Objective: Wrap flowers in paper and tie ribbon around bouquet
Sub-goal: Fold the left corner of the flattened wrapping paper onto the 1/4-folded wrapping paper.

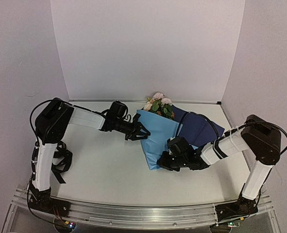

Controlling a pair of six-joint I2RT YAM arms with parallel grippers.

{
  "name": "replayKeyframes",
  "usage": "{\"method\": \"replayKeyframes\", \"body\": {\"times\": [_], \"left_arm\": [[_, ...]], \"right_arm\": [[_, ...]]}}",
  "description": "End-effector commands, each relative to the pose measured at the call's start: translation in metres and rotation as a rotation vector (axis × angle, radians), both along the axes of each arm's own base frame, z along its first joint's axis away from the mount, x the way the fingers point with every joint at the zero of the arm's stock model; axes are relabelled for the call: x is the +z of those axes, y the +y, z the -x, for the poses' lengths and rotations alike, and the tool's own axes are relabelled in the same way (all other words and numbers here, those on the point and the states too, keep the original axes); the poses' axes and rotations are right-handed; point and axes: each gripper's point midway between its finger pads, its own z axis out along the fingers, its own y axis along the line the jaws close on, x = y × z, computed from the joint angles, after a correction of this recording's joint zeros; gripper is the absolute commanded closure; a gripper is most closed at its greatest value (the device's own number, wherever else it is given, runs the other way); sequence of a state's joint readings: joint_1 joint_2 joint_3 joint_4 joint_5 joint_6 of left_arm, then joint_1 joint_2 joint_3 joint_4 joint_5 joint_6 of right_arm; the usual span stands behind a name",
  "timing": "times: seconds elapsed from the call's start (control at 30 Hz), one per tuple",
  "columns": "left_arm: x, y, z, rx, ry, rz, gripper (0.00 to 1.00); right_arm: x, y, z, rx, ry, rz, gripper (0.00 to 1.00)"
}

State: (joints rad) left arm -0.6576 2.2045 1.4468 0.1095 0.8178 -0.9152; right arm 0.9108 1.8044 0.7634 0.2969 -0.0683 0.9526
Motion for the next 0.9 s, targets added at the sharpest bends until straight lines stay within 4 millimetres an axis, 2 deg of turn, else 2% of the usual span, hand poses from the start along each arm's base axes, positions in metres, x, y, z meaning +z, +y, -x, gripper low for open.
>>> {"method": "replayKeyframes", "body": {"times": [0.0, 0.17, 0.27, 0.5, 0.87], "left_arm": [[-0.02, -0.012, -0.004, 0.0, -0.001, -0.008, 0.75], [-0.045, -0.011, -0.006, 0.007, 0.03, -0.059, 0.76], [-0.052, -0.01, -0.006, 0.01, 0.04, -0.073, 0.77], [-0.056, -0.01, -0.004, 0.007, 0.046, -0.081, 0.77], [-0.061, -0.009, -0.004, 0.003, 0.06, -0.084, 0.77]], "right_arm": [[0.015, 0.0, 0.0, 0.014, -0.032, 0.025, 0.8], [0.028, -0.002, 0.001, 0.036, -0.062, 0.047, 0.63], [0.037, 0.002, 0.001, 0.05, -0.08, 0.049, 0.57], [0.047, 0.025, 0.002, 0.104, -0.086, 0.038, 0.54], [0.022, 0.037, 0.016, 0.129, -0.03, 0.067, 0.58]]}}
